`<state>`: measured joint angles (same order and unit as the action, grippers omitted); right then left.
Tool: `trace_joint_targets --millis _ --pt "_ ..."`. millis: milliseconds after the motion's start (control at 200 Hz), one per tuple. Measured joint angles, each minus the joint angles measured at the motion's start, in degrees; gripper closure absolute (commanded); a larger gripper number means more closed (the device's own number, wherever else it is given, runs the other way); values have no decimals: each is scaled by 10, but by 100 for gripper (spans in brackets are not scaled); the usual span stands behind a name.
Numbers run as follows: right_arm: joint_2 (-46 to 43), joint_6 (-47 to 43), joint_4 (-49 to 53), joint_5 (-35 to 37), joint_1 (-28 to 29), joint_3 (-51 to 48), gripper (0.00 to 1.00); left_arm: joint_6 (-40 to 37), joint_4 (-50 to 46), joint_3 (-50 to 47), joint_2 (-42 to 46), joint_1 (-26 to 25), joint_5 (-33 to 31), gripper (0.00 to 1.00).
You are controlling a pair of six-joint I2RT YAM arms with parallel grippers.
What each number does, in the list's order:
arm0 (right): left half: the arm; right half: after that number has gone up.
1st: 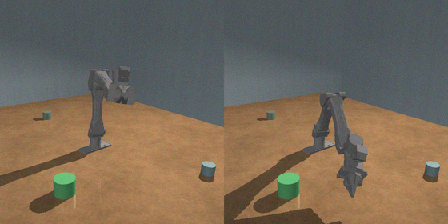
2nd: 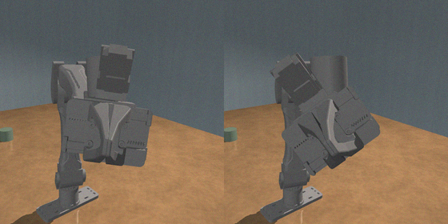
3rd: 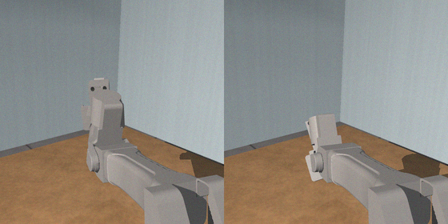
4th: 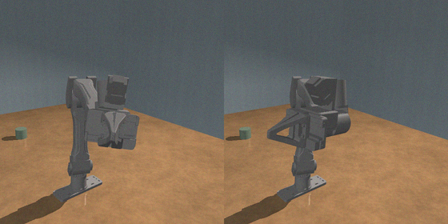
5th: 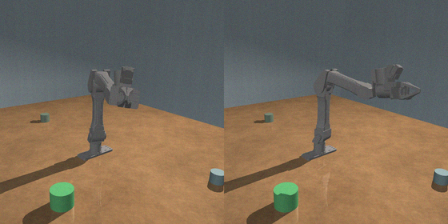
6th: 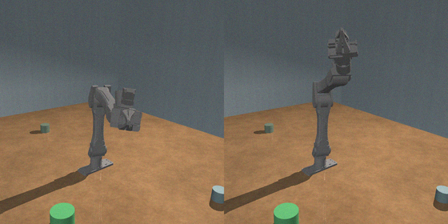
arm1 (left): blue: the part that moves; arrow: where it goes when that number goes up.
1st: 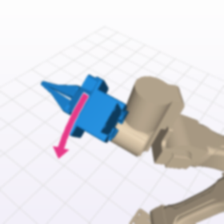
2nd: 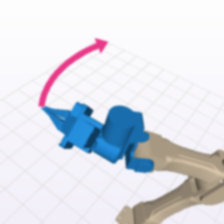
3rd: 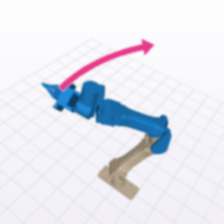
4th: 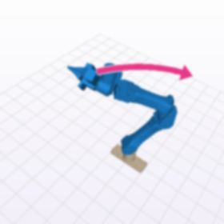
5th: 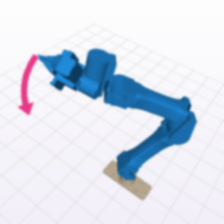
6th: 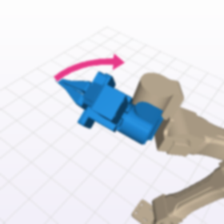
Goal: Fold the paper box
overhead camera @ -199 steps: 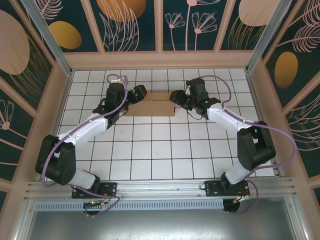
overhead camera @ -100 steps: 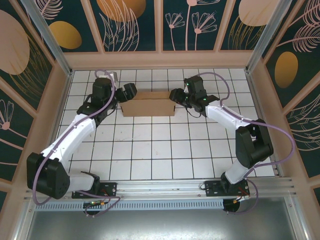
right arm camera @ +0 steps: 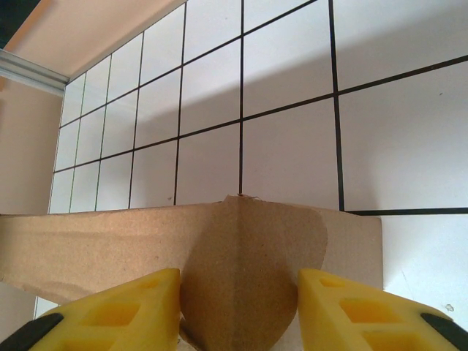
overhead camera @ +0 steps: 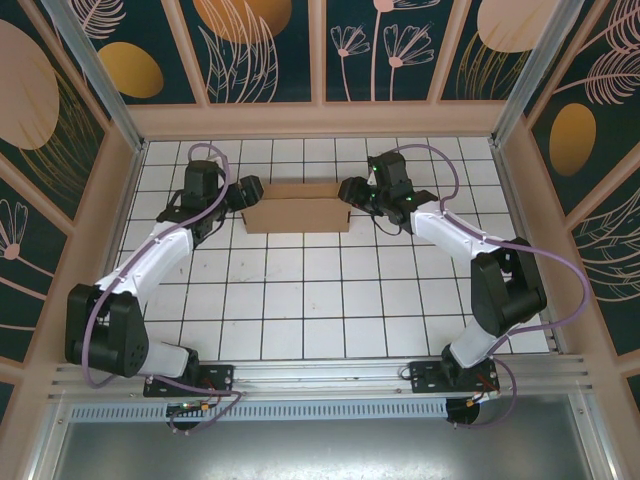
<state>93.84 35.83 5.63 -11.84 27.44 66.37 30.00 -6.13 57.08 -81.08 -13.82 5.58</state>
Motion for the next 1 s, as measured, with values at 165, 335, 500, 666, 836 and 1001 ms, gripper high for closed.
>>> trace_joint_targets --millis 165,335,500,666,836,1001 --pt "2 -7 -3 -2 0 0 57 6 25 -26 -5 0 12 13" --pt "4 -14 -9 -14 0 0 59 33 63 -50 -13 0 50 19" --pt "4 -24 -9 -21 -1 0 62 60 97 -68 -13 10 70 30" --pt "4 -29 -6 -28 -4 1 62 85 126 -84 -12 15 77 32" --pt "-8 -30 1 -32 -9 -8 62 109 141 -100 -2 15 90 32" --pt "-40 -29 9 -31 -13 -36 61 128 166 -116 1 -2 90 32"
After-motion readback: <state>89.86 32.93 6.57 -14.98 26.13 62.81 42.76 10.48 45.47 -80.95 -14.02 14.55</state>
